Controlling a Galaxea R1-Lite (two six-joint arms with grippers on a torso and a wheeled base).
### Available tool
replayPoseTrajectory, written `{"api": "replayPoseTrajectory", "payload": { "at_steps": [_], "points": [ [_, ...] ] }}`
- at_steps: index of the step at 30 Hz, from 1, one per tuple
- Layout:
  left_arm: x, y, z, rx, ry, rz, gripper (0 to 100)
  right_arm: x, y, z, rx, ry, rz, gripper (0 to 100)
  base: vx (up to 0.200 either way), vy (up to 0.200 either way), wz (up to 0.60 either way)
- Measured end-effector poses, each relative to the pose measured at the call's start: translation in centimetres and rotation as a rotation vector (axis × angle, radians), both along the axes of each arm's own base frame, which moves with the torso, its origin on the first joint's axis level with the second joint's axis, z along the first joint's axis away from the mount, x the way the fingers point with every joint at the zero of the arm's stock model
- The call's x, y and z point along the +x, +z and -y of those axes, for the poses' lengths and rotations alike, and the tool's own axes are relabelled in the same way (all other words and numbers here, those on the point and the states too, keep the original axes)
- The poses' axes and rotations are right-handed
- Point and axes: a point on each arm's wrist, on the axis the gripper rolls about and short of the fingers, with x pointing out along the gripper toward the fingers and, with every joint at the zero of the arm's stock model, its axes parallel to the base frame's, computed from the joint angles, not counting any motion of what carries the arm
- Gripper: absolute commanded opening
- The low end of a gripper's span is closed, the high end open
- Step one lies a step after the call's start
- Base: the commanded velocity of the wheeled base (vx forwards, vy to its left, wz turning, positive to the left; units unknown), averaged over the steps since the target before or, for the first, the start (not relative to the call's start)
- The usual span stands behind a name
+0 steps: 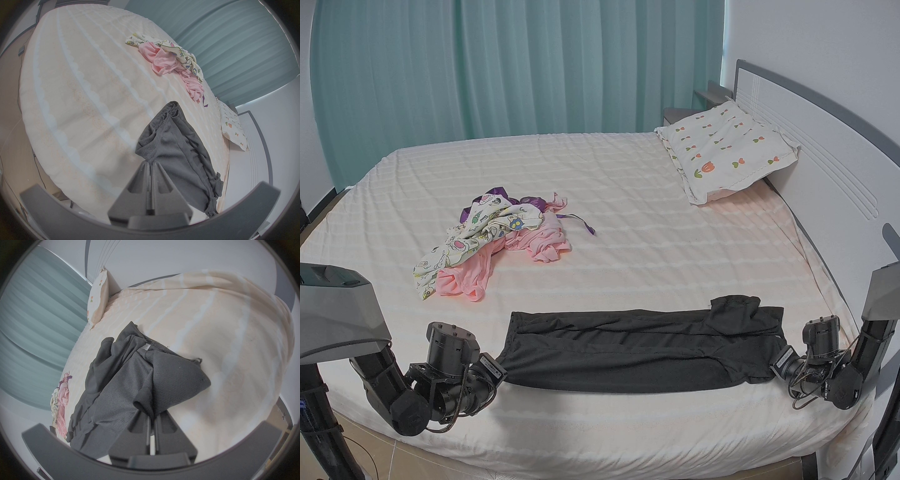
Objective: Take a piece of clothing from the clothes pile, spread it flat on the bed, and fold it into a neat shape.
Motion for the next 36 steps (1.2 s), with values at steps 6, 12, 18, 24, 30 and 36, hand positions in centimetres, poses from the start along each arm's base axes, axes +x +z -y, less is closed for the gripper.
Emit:
{"api": "replayPoseTrajectory", "payload": {
  "at_steps": [6,12,18,24,30,36],
  "points": [
    [-0.8,0.0,-0.4,0.03,-0.022,-0.012,0,-1.7,0.3,0.1,-0.005,0.007,-0.026,0,0.0,0.0,0.0],
    [-1.6,0.0,-0.7,0.04,-0.028,-0.027,0,-3.3,0.6,0.3,-0.009,0.012,-0.052,0,0.0,0.0,0.0],
    [-2.3,-0.1,-1.0,0.064,-0.035,-0.086,0,-4.5,1.0,0.4,-0.012,0.018,-0.062,0,0.0,0.0,0.0],
    [-3.1,0.1,-1.2,0.089,-0.046,-0.136,0,-5.8,0.9,0.2,-0.025,0.047,-0.096,0,0.0,0.0,0.0],
    [-3.4,0.4,-1.1,0.071,-0.08,-0.15,0,-6.1,0.8,0.1,-0.029,0.056,-0.106,0,0.0,0.0,0.0],
    [-3.9,0.3,-1.2,0.065,-0.096,-0.17,100,-6.1,0.8,0.0,-0.031,0.061,-0.11,100,0.0,0.0,0.0]
  ]
}}
